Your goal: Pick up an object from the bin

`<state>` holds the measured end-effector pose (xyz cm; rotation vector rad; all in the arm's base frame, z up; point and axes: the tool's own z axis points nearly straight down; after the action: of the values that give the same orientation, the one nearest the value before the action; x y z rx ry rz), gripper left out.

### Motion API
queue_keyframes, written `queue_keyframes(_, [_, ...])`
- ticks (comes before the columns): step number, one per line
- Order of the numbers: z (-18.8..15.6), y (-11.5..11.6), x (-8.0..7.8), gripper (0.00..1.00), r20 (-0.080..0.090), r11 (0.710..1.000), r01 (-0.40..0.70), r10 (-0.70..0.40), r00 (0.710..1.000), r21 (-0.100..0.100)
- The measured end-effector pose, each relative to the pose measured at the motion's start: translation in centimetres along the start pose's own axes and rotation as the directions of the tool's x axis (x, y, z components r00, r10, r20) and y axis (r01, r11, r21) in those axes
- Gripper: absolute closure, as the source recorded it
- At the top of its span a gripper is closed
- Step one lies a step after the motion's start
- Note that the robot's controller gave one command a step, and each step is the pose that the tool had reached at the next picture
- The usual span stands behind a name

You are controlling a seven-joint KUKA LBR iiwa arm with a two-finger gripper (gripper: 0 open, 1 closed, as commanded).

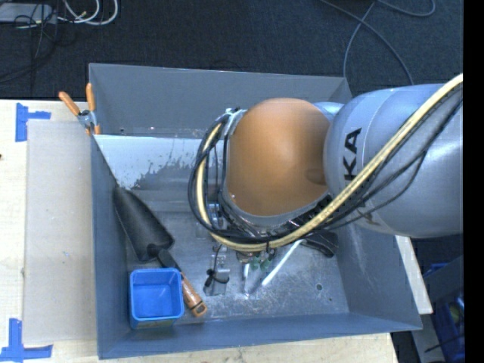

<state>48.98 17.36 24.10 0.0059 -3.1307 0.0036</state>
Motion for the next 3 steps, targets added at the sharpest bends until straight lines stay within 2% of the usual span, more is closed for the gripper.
queue_keyframes(1, [-0.4, -0.1, -0.2, 0.0, 0.008, 1.0, -0.006, 0.006, 1.0, -0.002])
queue_keyframes(2, [8.9, 3.5, -0.4, 0.0, 0.008, 0.993, 0.117, -0.117, 0.993, 0.0])
queue_keyframes(3, [8.0, 7.5, -0.5, 0.0, 0.018, 0.929, 0.371, -0.371, 0.928, 0.002])
